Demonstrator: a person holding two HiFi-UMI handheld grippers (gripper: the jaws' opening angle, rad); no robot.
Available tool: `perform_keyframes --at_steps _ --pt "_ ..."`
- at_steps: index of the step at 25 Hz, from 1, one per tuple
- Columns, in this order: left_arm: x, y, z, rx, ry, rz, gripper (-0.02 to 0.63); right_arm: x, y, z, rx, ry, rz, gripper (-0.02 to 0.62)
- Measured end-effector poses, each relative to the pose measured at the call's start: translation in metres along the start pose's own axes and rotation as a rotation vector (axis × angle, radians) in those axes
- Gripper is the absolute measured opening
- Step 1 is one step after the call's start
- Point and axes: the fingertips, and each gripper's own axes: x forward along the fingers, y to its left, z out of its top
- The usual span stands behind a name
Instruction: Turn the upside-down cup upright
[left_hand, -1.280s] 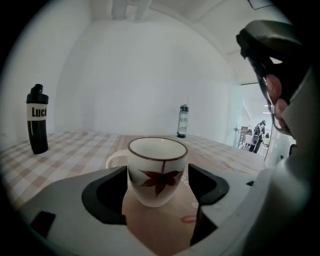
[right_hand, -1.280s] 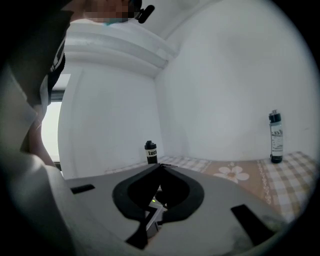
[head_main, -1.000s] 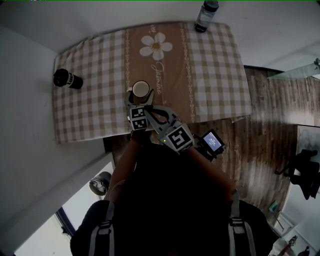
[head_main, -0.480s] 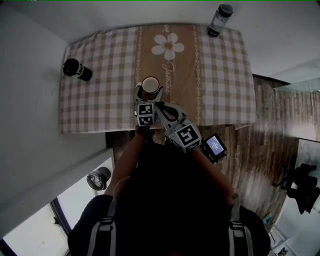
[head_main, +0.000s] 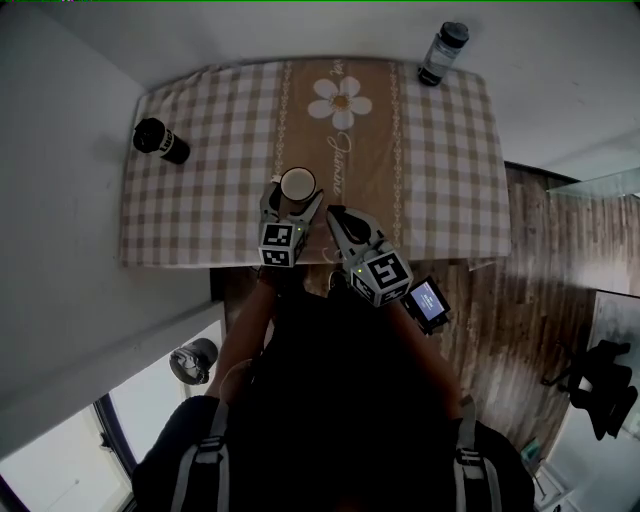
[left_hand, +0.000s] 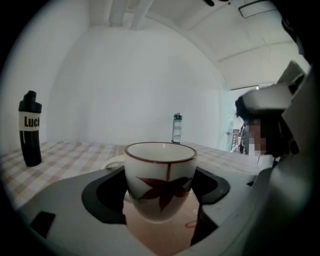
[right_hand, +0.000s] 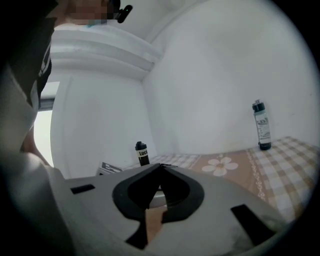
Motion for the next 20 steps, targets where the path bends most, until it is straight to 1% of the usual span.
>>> perform_keyframes --at_steps 2,3,6,8,10,11,12,13,14,15,17,18,20 --pt "-0.012 -0.004 0.02 -0.003 -0.031 -0.038 0.399 -0.005 -0.009 -0.001 0.041 -0.033 -0.012 0.006" --pt "-0.02 -0.006 0.034 -0.006 -0.053 -0.059 0.399 -0.007 -0.013 -0.002 0.046 -0.045 -0.023 0.006" --pt "-0.047 -0.016 0.084 -0.017 -0.123 -0.122 0.399 -0.009 -0.023 -0.002 -0.012 -0.055 -0.067 0.008" --pt "-0.063 -0.025 0.108 -0.026 -0.158 -0.178 0.399 -0.009 -0.028 0.004 -0.059 -0.058 -0.081 0.008" --pt "-0.08 -0.034 0.129 -0.017 -0.192 -0.236 0.399 -0.006 -0.024 0.012 -0.077 -0.076 -0.048 0.047" --pt "-0.089 -0.037 0.138 -0.014 -0.209 -0.264 0.398 -0.004 -0.017 0.017 -0.081 -0.093 -0.007 0.049" --pt "-0.097 -0.04 0.146 -0.022 -0.224 -0.293 0.399 -0.003 -0.008 0.021 -0.095 -0.112 0.044 0.102" --pt "-0.104 -0.041 0.151 -0.043 -0.235 -0.322 0.398 -0.002 0.003 0.024 -0.132 -0.126 0.092 0.173" --pt "-0.108 -0.041 0.155 -0.072 -0.242 -0.348 0.399 -0.001 0.013 0.026 -0.197 -0.135 0.124 0.236" --pt "-0.111 -0.041 0.157 -0.093 -0.242 -0.364 0.397 0.001 0.022 0.028 -0.283 -0.138 0.137 0.282" --pt "-0.114 -0.041 0.158 -0.085 -0.23 -0.361 0.399 0.004 0.038 0.03 -0.43 -0.135 0.136 0.314" --pt "-0.114 -0.042 0.156 -0.067 -0.222 -0.353 0.399 0.007 0.045 0.032 -0.47 -0.139 0.135 0.328" --pt "-0.116 -0.047 0.151 -0.044 -0.213 -0.345 0.399 0.013 0.058 0.036 -0.516 -0.148 0.141 0.368"
